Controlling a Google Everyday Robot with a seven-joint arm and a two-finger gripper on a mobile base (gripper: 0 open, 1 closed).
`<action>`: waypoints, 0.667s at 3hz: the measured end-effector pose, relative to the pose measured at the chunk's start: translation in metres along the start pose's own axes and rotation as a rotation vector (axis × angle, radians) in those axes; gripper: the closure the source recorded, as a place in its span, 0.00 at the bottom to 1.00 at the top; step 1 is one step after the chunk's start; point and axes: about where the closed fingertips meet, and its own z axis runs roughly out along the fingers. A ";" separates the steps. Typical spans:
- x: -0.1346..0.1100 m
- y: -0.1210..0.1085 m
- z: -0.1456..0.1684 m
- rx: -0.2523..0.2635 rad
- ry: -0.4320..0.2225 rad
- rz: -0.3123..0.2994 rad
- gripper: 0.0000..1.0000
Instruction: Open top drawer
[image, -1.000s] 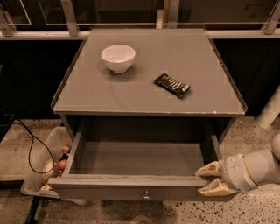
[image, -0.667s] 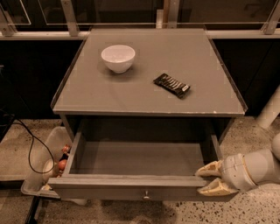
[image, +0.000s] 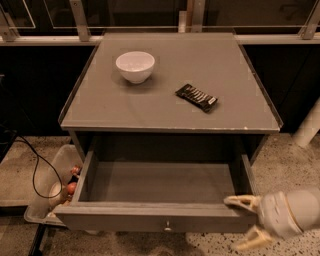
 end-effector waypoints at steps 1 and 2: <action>0.006 0.022 -0.003 -0.013 -0.006 0.000 0.61; 0.008 0.033 -0.006 -0.020 -0.007 0.000 0.84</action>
Offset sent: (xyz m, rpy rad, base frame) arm -0.2362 -0.0679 -0.0073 0.0178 0.0792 0.0680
